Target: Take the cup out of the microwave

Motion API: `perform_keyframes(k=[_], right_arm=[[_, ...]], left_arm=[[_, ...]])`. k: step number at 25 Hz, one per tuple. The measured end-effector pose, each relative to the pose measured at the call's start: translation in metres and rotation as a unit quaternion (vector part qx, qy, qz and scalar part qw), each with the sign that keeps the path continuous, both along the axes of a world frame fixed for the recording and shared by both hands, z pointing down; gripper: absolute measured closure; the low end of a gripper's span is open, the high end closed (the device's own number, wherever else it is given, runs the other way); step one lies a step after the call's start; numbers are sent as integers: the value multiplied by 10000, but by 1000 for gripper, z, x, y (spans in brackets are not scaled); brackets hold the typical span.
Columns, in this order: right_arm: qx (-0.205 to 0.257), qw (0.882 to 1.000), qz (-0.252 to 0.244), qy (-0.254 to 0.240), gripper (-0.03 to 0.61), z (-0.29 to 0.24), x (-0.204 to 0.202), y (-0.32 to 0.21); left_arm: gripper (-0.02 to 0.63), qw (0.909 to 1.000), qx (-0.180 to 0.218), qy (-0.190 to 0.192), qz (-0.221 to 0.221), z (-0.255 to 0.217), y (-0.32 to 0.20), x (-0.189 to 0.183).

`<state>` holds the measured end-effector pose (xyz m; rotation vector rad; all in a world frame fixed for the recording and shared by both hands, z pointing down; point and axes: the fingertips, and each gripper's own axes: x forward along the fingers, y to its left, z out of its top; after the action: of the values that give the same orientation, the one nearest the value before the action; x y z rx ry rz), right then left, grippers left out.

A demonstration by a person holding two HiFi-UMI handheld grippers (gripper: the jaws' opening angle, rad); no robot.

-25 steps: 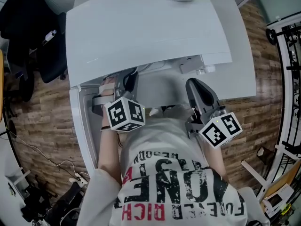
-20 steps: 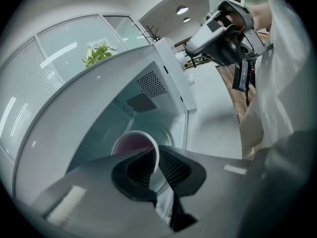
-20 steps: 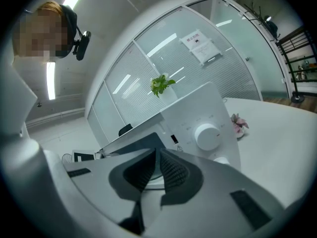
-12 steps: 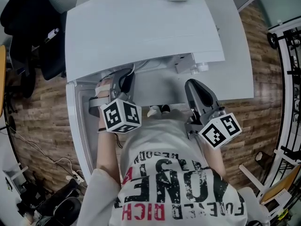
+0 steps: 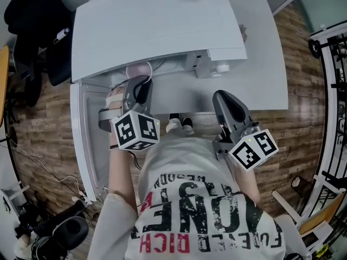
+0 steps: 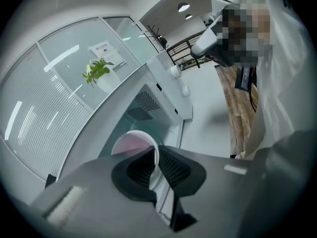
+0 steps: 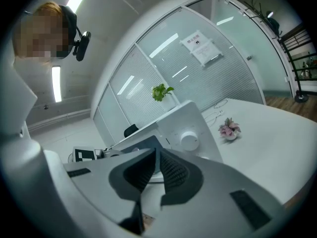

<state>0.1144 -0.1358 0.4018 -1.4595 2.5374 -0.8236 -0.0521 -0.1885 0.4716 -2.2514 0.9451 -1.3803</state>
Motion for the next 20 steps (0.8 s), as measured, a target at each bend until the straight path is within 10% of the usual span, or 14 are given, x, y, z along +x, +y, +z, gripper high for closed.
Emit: perform_keyframes(k=[20], right_arm=[[98,9995,-301,-40,554,0,-1,8]], left_arm=[[577,9995,285,13,-98,-10,17,10]])
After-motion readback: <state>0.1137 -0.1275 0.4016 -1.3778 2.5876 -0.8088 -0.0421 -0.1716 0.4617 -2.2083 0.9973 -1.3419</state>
